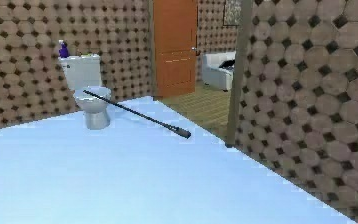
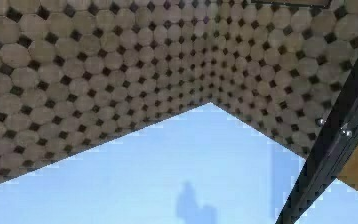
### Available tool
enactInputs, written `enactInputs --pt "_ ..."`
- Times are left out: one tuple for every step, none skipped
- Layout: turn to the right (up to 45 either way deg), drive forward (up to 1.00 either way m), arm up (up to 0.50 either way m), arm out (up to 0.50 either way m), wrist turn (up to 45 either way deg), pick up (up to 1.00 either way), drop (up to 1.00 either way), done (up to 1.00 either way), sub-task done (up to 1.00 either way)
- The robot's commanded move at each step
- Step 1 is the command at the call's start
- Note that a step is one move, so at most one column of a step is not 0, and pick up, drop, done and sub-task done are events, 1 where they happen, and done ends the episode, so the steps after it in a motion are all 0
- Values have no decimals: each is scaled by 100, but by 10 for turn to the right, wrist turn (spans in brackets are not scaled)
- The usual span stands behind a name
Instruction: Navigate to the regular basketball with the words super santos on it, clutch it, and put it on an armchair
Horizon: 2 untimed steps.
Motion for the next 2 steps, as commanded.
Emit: enactInputs --pt "0 100 0 0 0 0 0 0 0" --pt "0 100 0 0 0 0 0 0 0"
